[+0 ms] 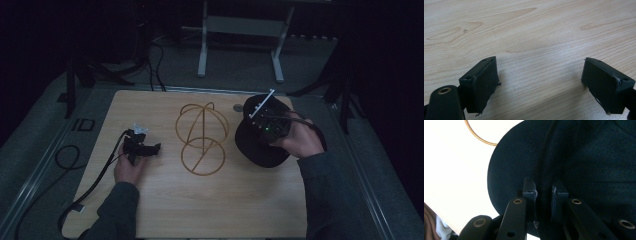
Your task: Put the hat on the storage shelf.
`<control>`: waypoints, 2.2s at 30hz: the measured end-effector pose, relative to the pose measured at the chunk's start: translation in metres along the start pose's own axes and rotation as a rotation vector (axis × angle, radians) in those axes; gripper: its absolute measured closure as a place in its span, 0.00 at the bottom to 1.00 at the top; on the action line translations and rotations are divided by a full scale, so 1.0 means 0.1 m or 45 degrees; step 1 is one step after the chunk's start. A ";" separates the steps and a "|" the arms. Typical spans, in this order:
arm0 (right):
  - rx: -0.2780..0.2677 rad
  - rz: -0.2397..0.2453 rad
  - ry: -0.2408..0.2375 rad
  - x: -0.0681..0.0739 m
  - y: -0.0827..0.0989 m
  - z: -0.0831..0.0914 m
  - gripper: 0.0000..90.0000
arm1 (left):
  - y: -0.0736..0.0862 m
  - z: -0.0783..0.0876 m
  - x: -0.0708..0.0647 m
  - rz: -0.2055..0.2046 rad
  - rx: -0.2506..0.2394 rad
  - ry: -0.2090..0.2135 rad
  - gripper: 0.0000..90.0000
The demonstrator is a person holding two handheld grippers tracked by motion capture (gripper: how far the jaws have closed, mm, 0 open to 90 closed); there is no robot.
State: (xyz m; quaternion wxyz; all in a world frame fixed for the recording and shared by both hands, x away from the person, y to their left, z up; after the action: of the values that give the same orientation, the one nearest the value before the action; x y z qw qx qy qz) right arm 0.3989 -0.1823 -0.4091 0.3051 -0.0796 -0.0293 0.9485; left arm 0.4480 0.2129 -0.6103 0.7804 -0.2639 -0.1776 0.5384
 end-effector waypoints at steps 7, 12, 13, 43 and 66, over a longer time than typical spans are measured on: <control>-0.032 0.053 -0.031 -0.01 0.02 0.07 0.87 | 0.00 0.00 0.00 0.001 0.000 0.000 0.15; -0.017 0.110 0.002 -0.01 0.02 0.09 0.87 | 0.00 0.00 0.00 0.000 0.000 0.000 0.15; -0.014 0.121 0.011 -0.01 0.02 0.10 0.87 | 0.00 0.00 0.00 0.000 0.000 0.000 0.15; -0.085 0.306 0.036 0.03 -0.03 0.44 0.88 | 0.00 0.00 0.00 0.000 -0.001 -0.001 0.15; -0.114 0.429 0.063 0.18 -0.20 0.74 0.87 | 0.00 0.00 0.00 0.000 0.000 0.000 0.15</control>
State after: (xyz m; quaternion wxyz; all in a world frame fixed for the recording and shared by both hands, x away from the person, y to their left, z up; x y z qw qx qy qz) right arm 0.3836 -0.1556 -0.3360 0.1386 -0.1204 -0.0501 0.9817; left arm 0.4481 0.2129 -0.6102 0.7804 -0.2638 -0.1777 0.5383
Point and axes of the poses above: each handheld gripper's, and its own axes: z roughly backward along the jaws, y roughly out of its underside, x roughly to its left, the point moved 6 cm from there along -z, roughly forward along the jaws, and after that the axes turned 8 degrees about x, right-handed, at the moved point
